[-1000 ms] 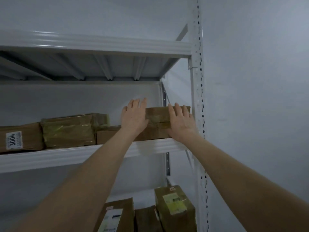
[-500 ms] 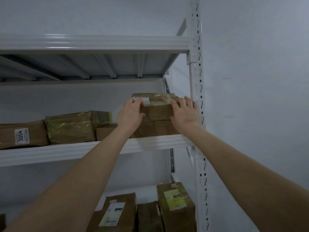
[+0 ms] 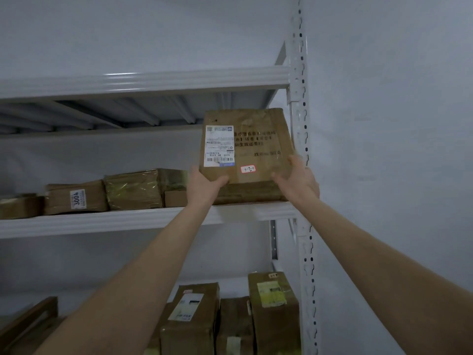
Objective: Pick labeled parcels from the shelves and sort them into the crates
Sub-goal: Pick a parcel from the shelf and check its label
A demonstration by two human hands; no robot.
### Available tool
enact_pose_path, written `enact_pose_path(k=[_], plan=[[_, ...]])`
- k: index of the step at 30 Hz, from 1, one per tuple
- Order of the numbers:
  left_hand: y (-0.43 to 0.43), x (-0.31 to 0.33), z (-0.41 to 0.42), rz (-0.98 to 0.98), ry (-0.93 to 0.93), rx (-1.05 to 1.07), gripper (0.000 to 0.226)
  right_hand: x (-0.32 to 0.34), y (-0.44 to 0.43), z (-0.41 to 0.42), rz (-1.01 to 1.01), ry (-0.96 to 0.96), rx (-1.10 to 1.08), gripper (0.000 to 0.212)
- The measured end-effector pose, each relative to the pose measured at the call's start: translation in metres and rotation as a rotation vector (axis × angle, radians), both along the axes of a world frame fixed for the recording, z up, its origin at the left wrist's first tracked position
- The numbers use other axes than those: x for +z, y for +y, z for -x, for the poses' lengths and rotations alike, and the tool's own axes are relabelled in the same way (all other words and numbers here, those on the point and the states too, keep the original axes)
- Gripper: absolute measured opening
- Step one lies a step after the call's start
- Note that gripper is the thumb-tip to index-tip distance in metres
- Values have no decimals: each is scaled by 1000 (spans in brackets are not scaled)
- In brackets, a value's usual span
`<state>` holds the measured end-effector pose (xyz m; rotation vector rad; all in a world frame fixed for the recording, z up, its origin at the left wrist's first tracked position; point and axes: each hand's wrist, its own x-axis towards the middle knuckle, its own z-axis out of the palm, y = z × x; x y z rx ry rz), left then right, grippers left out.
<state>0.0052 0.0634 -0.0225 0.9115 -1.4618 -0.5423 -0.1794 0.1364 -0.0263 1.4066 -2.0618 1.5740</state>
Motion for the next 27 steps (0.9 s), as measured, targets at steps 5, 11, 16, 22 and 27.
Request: enact_pose_path(k=[5, 11, 16, 22, 27], plan=[[19, 0, -10, -22, 83, -101, 64, -10, 16, -4, 78, -52, 98, 51], [33, -1, -18, 32, 64, -62, 65, -6, 34, -14, 90, -35, 110, 48], [37, 0, -14, 48, 3, -80, 65, -1, 38, -13, 33, 15, 61, 46], [20, 9, -8, 138, -264, 9, 56, 19, 24, -9, -125, 116, -51, 42], [-1, 5, -3, 317, -521, 223, 45, 13, 3, -20, -310, 530, -274, 64]])
